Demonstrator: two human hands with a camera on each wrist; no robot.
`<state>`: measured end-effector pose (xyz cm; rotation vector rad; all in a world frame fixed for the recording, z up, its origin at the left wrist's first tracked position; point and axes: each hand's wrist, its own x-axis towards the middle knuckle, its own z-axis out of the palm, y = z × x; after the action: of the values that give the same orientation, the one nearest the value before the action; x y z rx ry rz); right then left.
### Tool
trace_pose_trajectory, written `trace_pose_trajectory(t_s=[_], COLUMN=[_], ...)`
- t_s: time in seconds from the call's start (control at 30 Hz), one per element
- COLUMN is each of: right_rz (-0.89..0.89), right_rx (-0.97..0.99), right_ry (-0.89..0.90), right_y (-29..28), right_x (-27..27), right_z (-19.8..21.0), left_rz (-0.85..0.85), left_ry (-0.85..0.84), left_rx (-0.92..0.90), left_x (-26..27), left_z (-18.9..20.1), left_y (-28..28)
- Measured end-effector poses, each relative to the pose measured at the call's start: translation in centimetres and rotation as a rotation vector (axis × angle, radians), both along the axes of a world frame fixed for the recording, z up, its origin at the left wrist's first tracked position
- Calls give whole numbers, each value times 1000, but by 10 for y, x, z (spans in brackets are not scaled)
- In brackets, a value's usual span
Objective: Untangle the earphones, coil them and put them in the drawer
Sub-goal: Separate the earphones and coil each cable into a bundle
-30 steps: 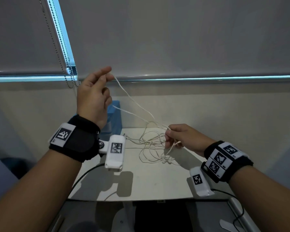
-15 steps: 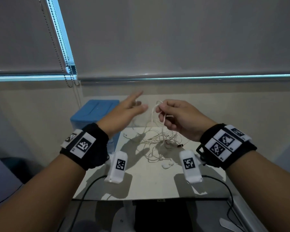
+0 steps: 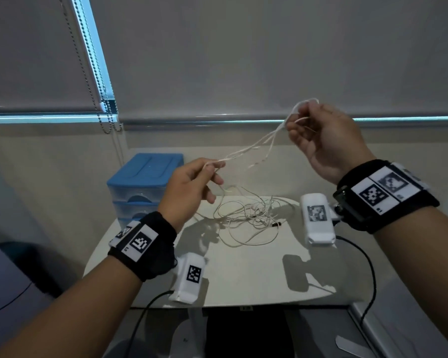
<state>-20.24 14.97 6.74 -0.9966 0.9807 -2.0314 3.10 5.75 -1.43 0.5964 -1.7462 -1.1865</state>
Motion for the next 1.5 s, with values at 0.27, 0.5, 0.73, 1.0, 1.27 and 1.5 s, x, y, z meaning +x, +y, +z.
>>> trace_pose_trajectory(t_s=[0.27,0.5,0.73,1.0,1.27,1.5], right_rz=[-142,-37,-250,94,131,144], right_rx=[441,497,847,539,429,382], right_ry=[60,77,725,1123,1068,1164], right_y=[-1,-1,6,3,-3,11], right_x=[-30,-12,-4,38,36,44], right_z=[-69,-85,-84,-79,-77,-37], left_rz=[15,-14,6,-111,44,-163], left_ry=[-129,-470,-517,-319,-240,-532], left_rx=[-55,-81,-145,-95,3,-141], left_x=[20,28,25,17,43,41], left_z=[21,15,17,31,29,29], left_y=[-12,-19,-8,-3,-23,-8])
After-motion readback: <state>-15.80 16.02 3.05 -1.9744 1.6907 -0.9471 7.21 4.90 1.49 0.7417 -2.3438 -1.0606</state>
